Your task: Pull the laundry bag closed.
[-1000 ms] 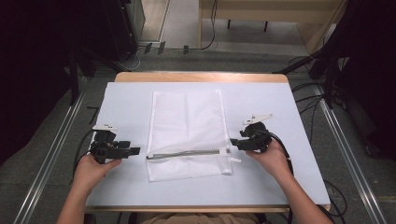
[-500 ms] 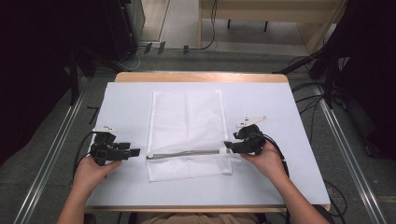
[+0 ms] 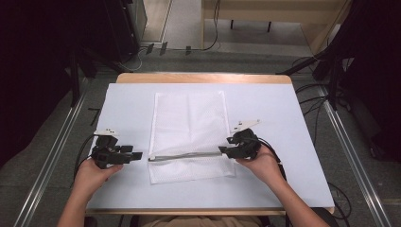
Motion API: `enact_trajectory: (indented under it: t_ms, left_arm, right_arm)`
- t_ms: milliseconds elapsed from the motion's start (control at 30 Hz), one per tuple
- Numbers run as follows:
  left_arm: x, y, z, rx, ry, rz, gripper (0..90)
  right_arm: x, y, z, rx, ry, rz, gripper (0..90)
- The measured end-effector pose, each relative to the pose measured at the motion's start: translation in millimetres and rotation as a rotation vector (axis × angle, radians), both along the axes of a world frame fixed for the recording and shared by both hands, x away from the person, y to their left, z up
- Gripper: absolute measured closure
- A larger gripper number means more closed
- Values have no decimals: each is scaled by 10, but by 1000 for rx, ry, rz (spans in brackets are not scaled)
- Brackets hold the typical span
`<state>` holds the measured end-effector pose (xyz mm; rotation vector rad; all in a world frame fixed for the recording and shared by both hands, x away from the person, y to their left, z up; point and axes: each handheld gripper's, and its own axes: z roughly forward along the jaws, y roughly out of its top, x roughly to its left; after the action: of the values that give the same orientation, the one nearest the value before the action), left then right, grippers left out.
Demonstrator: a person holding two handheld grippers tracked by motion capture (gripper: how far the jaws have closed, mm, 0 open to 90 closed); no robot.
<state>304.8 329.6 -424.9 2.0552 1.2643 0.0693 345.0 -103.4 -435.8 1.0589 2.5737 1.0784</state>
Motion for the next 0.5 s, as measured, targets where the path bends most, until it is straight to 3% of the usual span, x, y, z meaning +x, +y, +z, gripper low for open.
enact_trajectory:
  t_ms: [233, 367, 500]
  left_arm:
    - [-20, 7, -13, 0, 0, -7, 394]
    - [8, -15, -63, -33, 15, -23, 395]
    - [29, -14, -96, -10, 29, -23, 401]
  right_arm:
    - [-8, 99, 9, -4, -11, 20, 508]
    - [-10, 157, 19, -5, -17, 36, 510]
    - [-12, 230, 32, -5, -14, 43, 514]
